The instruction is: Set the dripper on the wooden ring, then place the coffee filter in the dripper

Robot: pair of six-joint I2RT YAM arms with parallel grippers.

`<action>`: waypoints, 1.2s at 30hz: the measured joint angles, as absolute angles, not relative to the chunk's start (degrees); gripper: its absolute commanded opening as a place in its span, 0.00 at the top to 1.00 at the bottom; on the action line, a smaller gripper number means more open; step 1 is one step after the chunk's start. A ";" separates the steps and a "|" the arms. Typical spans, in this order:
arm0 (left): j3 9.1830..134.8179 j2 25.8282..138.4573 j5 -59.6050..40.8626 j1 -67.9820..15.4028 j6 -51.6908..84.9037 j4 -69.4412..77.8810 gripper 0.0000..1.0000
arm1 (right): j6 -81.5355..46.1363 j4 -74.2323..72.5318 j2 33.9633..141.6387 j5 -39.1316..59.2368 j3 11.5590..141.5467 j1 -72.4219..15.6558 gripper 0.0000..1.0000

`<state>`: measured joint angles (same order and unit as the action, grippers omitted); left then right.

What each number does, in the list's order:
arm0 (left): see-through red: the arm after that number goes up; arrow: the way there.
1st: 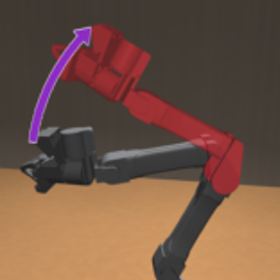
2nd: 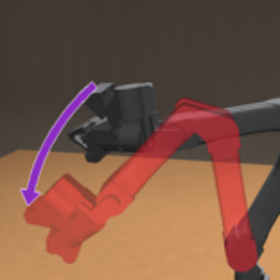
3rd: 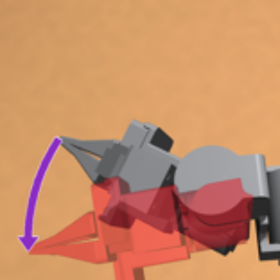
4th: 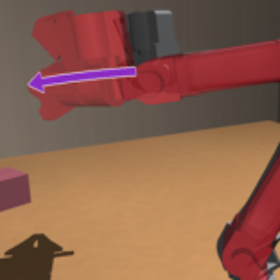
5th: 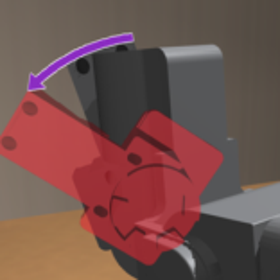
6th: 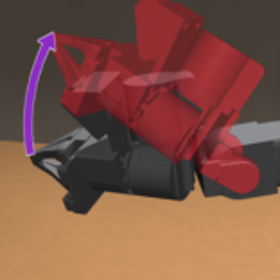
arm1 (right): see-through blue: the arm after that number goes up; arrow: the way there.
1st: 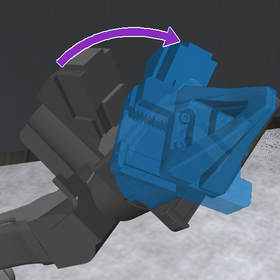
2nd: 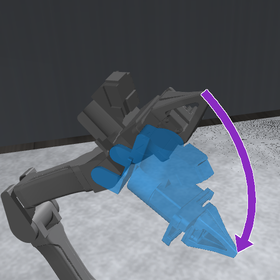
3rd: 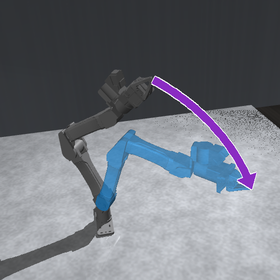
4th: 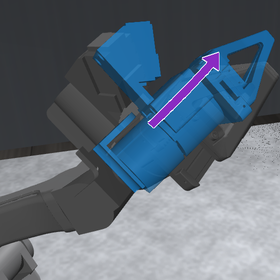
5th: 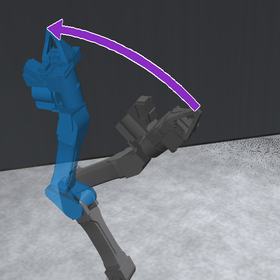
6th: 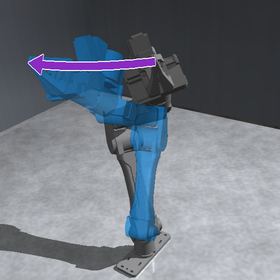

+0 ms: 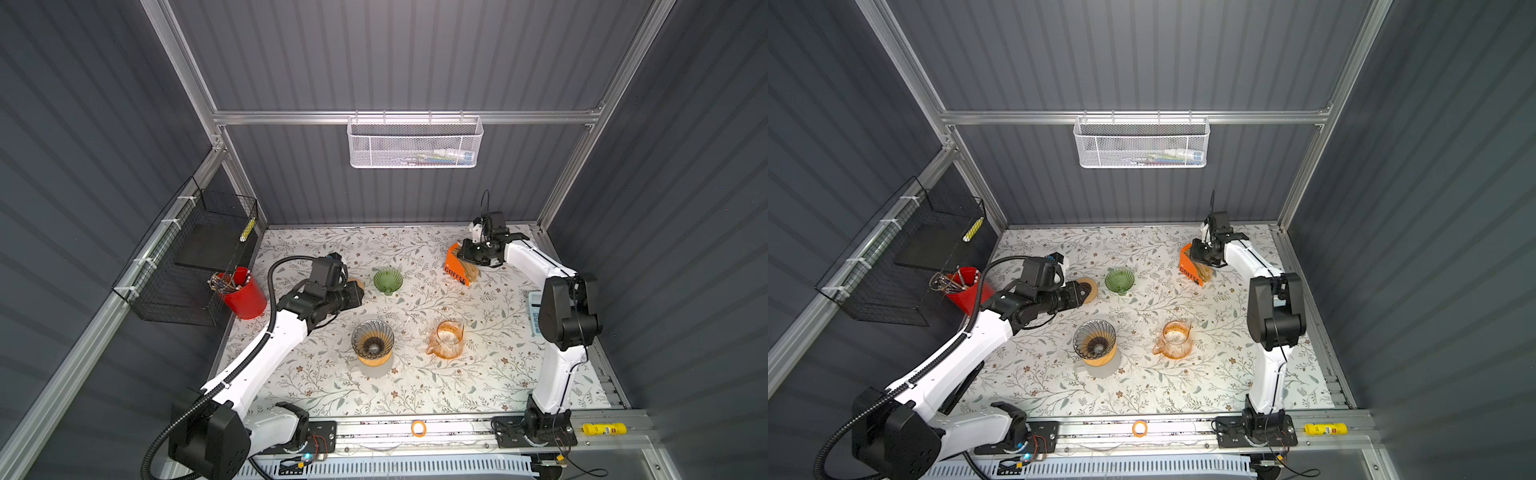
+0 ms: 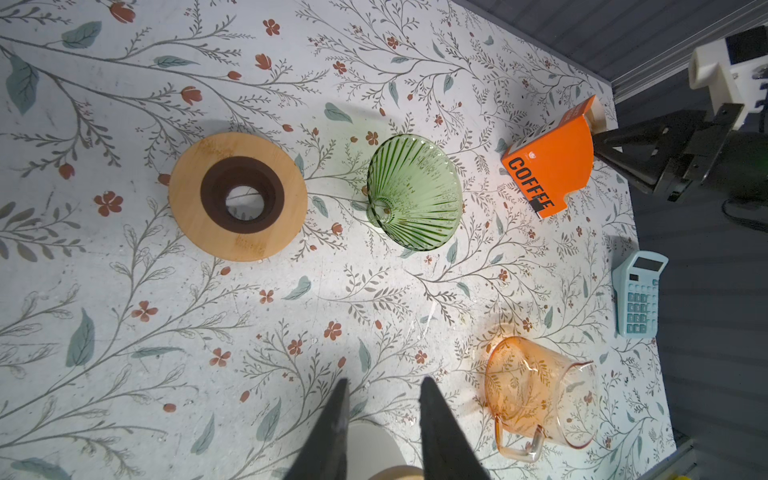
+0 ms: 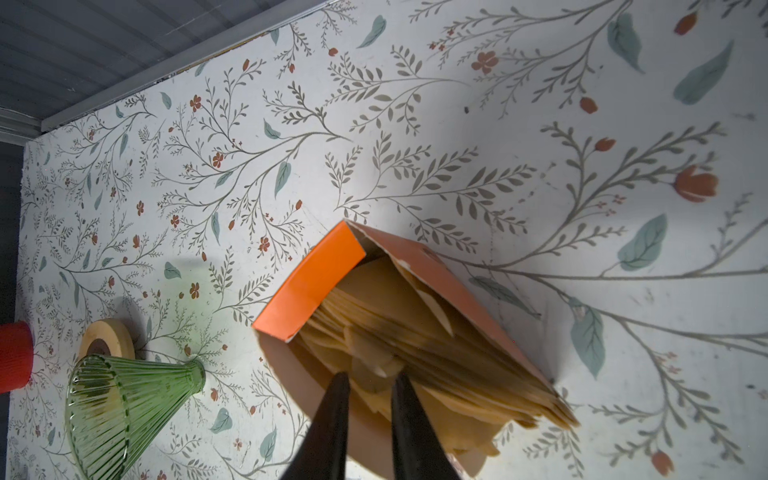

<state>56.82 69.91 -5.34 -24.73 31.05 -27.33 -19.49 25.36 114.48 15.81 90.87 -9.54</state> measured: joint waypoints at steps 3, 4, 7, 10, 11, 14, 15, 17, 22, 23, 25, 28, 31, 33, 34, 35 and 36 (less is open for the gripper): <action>56.82 69.91 -5.30 -24.73 31.05 -27.33 0.70 | -19.46 25.39 114.72 15.97 90.87 -9.69 0.83; 56.82 69.91 -5.28 -24.73 31.05 -27.33 0.70 | -19.42 25.41 114.74 16.03 90.87 -9.76 0.83; 56.82 69.91 -5.10 -24.73 31.03 -27.33 0.70 | -19.44 25.43 114.74 16.10 90.87 -9.87 0.83; 56.82 69.91 -5.10 -24.73 31.03 -27.33 0.70 | -19.46 25.52 114.74 16.10 90.87 -9.93 0.83; 56.82 69.91 -5.10 -24.73 31.03 -27.33 0.70 | -19.46 25.52 114.74 16.10 90.87 -9.96 0.83; 56.82 69.91 -5.08 -24.73 31.03 -27.33 0.70 | -19.46 25.61 114.74 16.10 90.87 -10.04 0.84; 56.82 69.91 -5.08 -24.73 31.03 -27.33 0.70 | -19.46 25.63 114.74 16.08 90.87 -10.09 0.84; 56.80 69.91 -5.10 -24.73 31.03 -27.33 0.69 | -19.46 25.80 114.74 16.10 90.87 -10.22 0.84; 56.77 69.91 -5.10 -24.73 31.03 -27.31 0.69 | -19.44 26.09 114.74 16.08 90.87 -10.39 0.85; 56.75 69.91 -5.10 -24.73 31.03 -27.33 0.70 | -19.46 26.20 114.74 16.08 90.87 -10.44 0.85; 56.64 69.91 -5.10 -24.73 31.03 -27.33 0.70 | -19.44 26.26 114.74 16.08 90.87 -10.48 0.86; 56.49 69.89 -5.06 -24.73 31.03 -27.38 0.70 | -19.42 26.33 114.74 16.08 90.87 -10.52 0.82; 56.49 69.89 -4.93 -24.73 31.00 -27.35 0.70 | -19.46 26.44 114.74 16.08 90.89 -10.52 0.82; 56.49 69.89 -4.89 -24.73 31.03 -27.35 0.69 | -19.44 26.63 114.76 16.08 91.13 -10.55 0.81; 56.49 69.89 -4.89 -24.73 31.00 -27.33 0.69 | -19.44 26.65 114.76 16.08 91.24 -10.55 0.81; 56.49 69.89 -4.89 -24.73 31.00 -27.35 0.70 | -19.44 26.70 114.78 16.05 91.44 -10.57 0.81; 56.49 69.89 -4.89 -24.73 31.00 -27.35 0.70 | -19.46 26.70 114.85 16.08 91.70 -10.57 0.83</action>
<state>56.49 69.89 -4.89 -24.73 31.00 -27.35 -19.46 26.70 114.85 16.08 91.70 -10.57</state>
